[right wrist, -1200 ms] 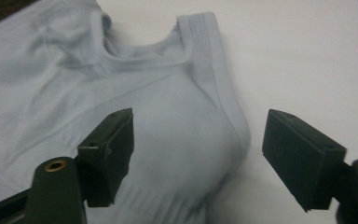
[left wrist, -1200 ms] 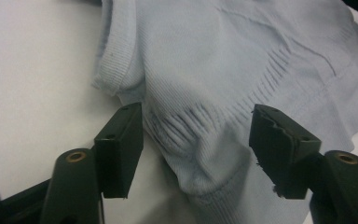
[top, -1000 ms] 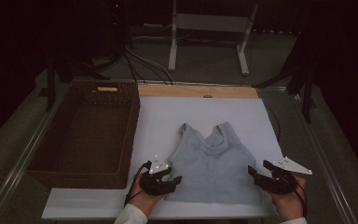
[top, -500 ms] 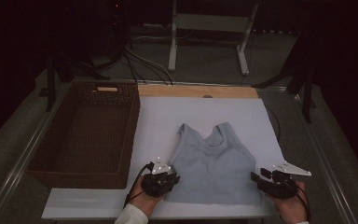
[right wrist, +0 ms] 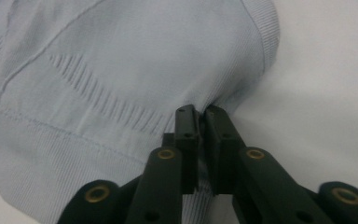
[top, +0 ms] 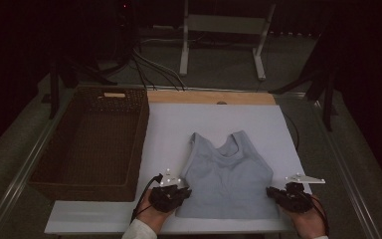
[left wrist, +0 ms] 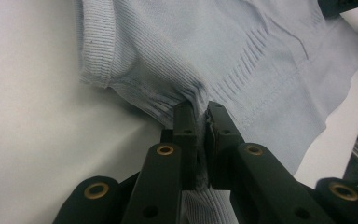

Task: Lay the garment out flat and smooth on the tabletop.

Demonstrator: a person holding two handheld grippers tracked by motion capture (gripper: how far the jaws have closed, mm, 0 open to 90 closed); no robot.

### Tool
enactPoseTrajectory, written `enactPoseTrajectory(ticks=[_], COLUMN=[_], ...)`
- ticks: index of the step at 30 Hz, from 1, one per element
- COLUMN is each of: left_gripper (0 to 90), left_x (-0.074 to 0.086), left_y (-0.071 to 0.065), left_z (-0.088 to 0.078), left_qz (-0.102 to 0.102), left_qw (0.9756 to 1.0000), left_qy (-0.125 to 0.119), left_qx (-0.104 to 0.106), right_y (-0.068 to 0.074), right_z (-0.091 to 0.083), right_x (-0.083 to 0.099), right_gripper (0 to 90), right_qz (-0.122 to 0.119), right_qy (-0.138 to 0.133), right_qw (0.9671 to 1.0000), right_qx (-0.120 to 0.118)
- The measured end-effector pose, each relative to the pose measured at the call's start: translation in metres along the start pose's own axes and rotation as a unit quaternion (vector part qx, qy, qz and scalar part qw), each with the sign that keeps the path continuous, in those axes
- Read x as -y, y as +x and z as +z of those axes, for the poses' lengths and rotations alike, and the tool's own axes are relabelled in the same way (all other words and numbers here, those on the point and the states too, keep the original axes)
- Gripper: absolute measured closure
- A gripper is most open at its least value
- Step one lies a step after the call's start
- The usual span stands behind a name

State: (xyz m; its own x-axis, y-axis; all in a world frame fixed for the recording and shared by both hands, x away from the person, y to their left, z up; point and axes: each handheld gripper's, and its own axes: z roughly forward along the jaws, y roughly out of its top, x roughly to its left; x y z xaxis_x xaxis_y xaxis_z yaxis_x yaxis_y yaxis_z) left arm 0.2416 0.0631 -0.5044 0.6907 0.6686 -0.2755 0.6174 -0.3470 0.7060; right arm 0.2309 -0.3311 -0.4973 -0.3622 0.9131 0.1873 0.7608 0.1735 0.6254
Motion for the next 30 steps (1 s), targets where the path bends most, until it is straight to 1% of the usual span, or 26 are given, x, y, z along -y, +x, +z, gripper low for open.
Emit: enactPoseTrajectory(ticks=[3, 11, 14, 16, 19, 20, 21, 22, 24, 25, 27, 30], left_gripper=[85.3, 85.1, 85.0, 85.0, 84.1, 82.7, 79.1, 72.7, 61.0, 56.6, 53.5, 47.2], left_x=[0.001, 0.007, 0.009, 0.012, 0.015, 0.015, 0.015, 0.014, 0.010, 0.006, 0.000, -0.008], left_y=[0.000, -0.002, -0.004, -0.006, -0.009, -0.009, -0.009, -0.009, -0.007, -0.005, -0.001, 0.003], left_z=[-0.003, -0.012, -0.015, -0.017, -0.022, -0.023, -0.025, -0.026, -0.027, -0.028, -0.027, -0.022], left_qz=[-0.004, -0.012, -0.013, -0.014, -0.011, -0.010, -0.009, -0.009, -0.009, -0.013, -0.016, -0.019], left_qw=[1.0000, 0.9999, 0.9999, 0.9998, 0.9997, 0.9996, 0.9996, 0.9997, 0.9995, 0.9991, 0.9985, 0.9978], left_qy=[0.000, 0.000, 0.003, 0.005, 0.004, 0.000, -0.009, -0.014, -0.029, -0.038, -0.049, -0.055], left_qx=[0.002, 0.008, 0.010, 0.014, 0.023, 0.025, 0.024, 0.018, -0.002, -0.011, -0.019, -0.032], right_y=[0.003, 0.010, 0.012, 0.013, 0.013, 0.014, 0.014, 0.015, 0.015, 0.015, 0.016, 0.016], right_z=[-0.004, -0.016, -0.018, -0.018, -0.018, -0.019, -0.019, -0.019, -0.019, -0.019, -0.018, -0.018], right_x=[0.001, 0.010, 0.013, 0.014, 0.015, 0.015, 0.015, 0.015, 0.014, 0.014, 0.014, 0.013], right_gripper=[85.8, 85.6, 85.5, 85.5, 85.4, 85.4, 85.4, 85.4, 85.3, 85.1, 84.7, 84.7], right_qz=[-0.002, -0.003, -0.006, -0.007, -0.009, -0.009, -0.010, -0.009, -0.011, -0.011, -0.013, -0.013], right_qy=[-0.003, -0.015, -0.015, -0.014, -0.013, -0.013, -0.014, -0.014, -0.014, -0.014, -0.014, -0.014], right_qw=[1.0000, 0.9995, 0.9993, 0.9992, 0.9992, 0.9991, 0.9990, 0.9990, 0.9990, 0.9990, 0.9990, 0.9990], right_qx=[-0.007, -0.028, -0.033, -0.037, -0.038, -0.039, -0.040, -0.041, -0.040, -0.041, -0.040, -0.040])
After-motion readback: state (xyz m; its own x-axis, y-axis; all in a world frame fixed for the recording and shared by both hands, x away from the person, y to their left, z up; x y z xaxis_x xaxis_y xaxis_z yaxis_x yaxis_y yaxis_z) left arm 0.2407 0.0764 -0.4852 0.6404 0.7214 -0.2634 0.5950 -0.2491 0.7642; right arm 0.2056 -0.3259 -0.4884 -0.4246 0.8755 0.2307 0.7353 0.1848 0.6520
